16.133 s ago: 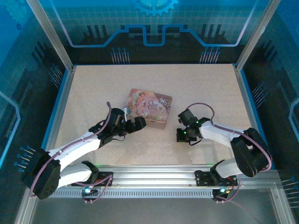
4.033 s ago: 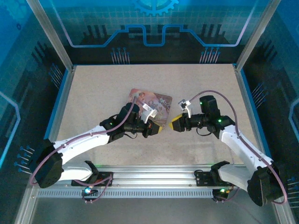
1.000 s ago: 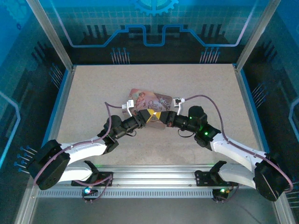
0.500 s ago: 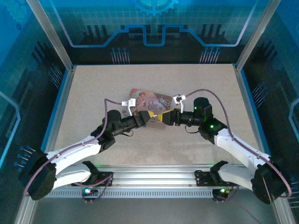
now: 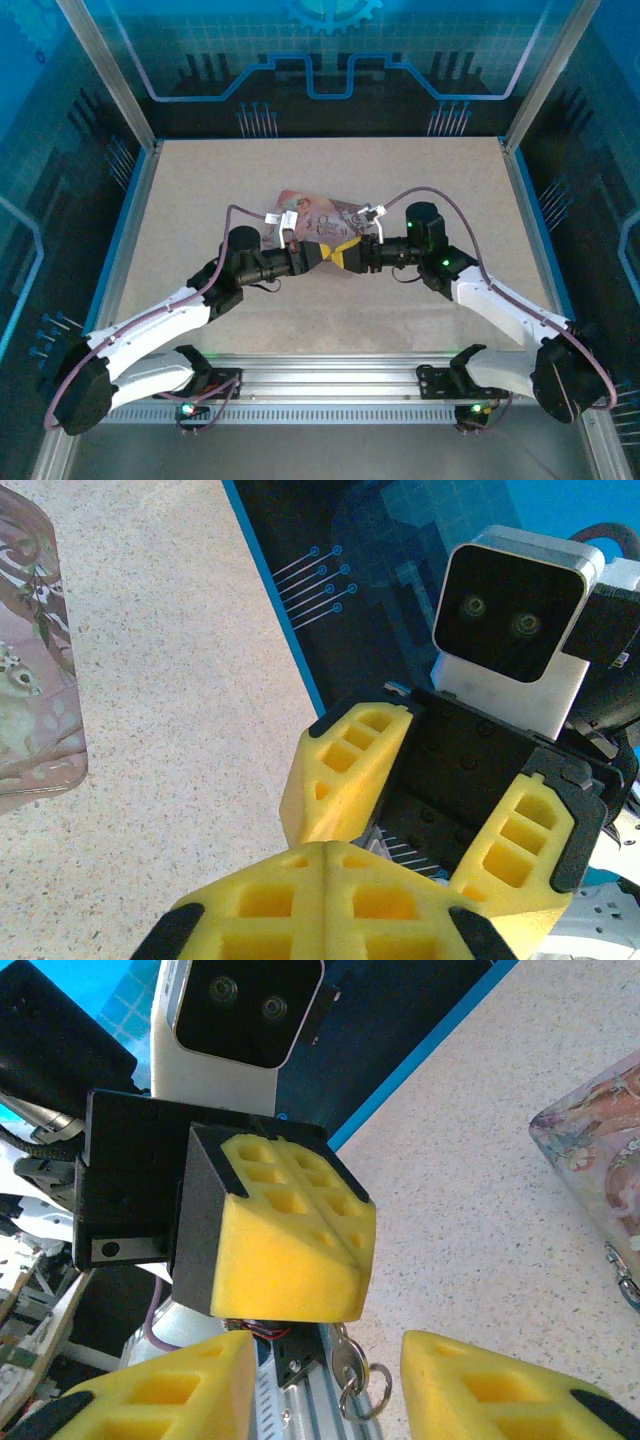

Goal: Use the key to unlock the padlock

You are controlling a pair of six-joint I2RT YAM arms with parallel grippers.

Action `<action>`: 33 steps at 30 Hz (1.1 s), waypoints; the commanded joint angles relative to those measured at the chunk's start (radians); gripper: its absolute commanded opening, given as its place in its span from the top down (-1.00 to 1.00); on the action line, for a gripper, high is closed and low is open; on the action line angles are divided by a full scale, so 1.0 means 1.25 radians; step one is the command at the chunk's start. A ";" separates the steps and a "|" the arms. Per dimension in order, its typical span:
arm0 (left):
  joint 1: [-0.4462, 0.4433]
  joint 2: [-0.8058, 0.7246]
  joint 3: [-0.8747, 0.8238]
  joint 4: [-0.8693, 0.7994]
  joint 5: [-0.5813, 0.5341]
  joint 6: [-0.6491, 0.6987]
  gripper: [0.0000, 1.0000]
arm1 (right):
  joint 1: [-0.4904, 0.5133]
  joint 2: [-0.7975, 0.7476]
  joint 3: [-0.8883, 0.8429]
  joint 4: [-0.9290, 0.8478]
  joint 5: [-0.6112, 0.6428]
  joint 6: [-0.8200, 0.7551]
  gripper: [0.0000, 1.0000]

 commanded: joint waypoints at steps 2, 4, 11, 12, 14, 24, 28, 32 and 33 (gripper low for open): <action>0.007 -0.004 0.011 0.005 0.019 0.012 1.00 | 0.014 0.014 0.026 -0.020 -0.024 -0.017 0.17; 0.007 -0.003 0.010 0.008 0.019 0.011 1.00 | 0.016 0.015 0.021 -0.021 -0.024 -0.017 0.17; 0.013 -0.006 0.004 0.011 0.017 0.007 1.00 | 0.016 0.009 0.014 -0.043 -0.019 -0.026 0.33; 0.013 -0.006 0.003 0.012 0.017 0.006 1.00 | 0.016 0.007 0.014 -0.048 -0.019 -0.027 0.35; 0.014 -0.006 0.002 0.012 0.017 0.003 1.00 | 0.017 0.008 0.015 -0.060 -0.019 -0.031 0.41; 0.018 0.010 -0.002 0.040 0.036 -0.006 1.00 | 0.017 0.023 0.022 -0.061 -0.019 -0.028 0.69; 0.019 0.016 -0.001 0.044 0.045 0.000 1.00 | 0.017 0.024 0.026 -0.048 -0.008 -0.021 0.63; 0.020 0.019 0.000 0.045 0.051 0.004 1.00 | 0.016 0.023 0.034 -0.051 -0.007 -0.022 0.61; 0.020 0.019 0.000 0.045 0.051 0.004 1.00 | 0.015 0.024 0.034 -0.052 -0.005 -0.022 0.61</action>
